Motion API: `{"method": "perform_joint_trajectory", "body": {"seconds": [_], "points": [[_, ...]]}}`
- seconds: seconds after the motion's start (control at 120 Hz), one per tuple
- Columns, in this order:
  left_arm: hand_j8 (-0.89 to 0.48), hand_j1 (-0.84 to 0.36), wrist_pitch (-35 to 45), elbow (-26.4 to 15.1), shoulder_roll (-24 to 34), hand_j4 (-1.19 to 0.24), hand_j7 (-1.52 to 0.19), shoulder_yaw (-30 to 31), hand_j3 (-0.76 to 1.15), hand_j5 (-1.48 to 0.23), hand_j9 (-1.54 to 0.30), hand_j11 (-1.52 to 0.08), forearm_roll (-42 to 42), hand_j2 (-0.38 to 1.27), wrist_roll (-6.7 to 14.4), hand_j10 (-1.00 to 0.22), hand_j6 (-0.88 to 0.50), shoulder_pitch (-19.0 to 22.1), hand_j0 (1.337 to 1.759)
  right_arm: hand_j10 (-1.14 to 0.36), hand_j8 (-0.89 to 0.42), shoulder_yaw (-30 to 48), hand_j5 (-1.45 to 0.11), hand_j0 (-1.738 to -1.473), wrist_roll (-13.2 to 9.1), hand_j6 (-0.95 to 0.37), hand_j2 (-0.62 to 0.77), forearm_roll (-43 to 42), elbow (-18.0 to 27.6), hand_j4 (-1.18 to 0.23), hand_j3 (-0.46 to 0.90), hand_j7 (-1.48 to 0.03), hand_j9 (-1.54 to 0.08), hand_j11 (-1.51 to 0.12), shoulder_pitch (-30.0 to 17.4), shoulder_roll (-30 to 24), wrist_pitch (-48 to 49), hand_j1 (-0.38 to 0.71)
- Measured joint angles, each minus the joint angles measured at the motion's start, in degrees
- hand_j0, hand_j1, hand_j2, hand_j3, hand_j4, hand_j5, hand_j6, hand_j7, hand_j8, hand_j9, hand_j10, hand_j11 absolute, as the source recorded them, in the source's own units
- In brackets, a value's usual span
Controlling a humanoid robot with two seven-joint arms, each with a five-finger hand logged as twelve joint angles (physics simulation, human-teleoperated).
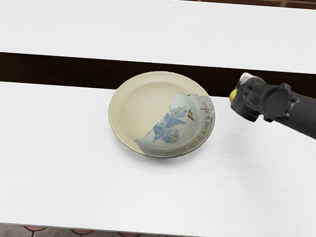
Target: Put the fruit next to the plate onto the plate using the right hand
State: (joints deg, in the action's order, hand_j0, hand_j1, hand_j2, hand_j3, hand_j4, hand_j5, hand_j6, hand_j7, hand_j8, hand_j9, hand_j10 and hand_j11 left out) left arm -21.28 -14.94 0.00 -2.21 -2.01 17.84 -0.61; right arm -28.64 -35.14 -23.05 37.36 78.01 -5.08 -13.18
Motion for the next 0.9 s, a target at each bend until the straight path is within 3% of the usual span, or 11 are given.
{"method": "perform_joint_trajectory", "body": {"seconds": [0.217,0.383,0.575,0.9], "points": [[0.00,0.35,0.00,0.00,0.00,0.00,0.00,0.00,0.00,0.00,0.00,0.00,0.00,0.00,0.00,0.00,0.00,0.00,1.658,-0.71,-0.58,0.50,-0.94,-1.642,0.11,-0.40,0.12,0.83,-0.66,-0.57,0.00,-0.93,-0.94,-0.94,0.10,-0.76,0.33,0.25],[0.00,0.35,0.01,0.00,0.00,0.00,0.00,0.00,0.00,0.00,0.00,0.00,0.00,0.00,0.00,0.00,0.00,0.00,1.658,-0.72,-0.57,8.15,-0.99,-1.644,0.16,-0.42,0.13,0.95,-1.04,-0.59,0.00,-0.96,-0.99,-1.00,0.27,-3.03,5.01,0.24],[0.00,0.35,0.01,0.00,0.00,0.00,0.00,0.00,0.00,0.00,0.00,0.00,0.00,0.00,-0.01,0.00,0.00,0.00,1.658,-0.75,-0.61,15.22,-1.02,-1.648,0.12,-0.49,0.32,0.98,-1.11,-0.65,0.00,-0.99,-1.01,-1.01,0.46,-7.28,10.25,0.23],[0.00,0.35,0.01,0.00,0.00,0.00,0.00,0.00,0.00,0.00,0.00,0.00,0.00,0.00,0.00,0.00,0.00,0.00,1.658,-0.76,-0.62,24.01,-1.03,-1.650,0.11,-0.50,0.25,1.18,0.02,-0.66,0.00,-1.01,-1.03,-1.03,2.42,-8.45,20.36,0.19]]}}
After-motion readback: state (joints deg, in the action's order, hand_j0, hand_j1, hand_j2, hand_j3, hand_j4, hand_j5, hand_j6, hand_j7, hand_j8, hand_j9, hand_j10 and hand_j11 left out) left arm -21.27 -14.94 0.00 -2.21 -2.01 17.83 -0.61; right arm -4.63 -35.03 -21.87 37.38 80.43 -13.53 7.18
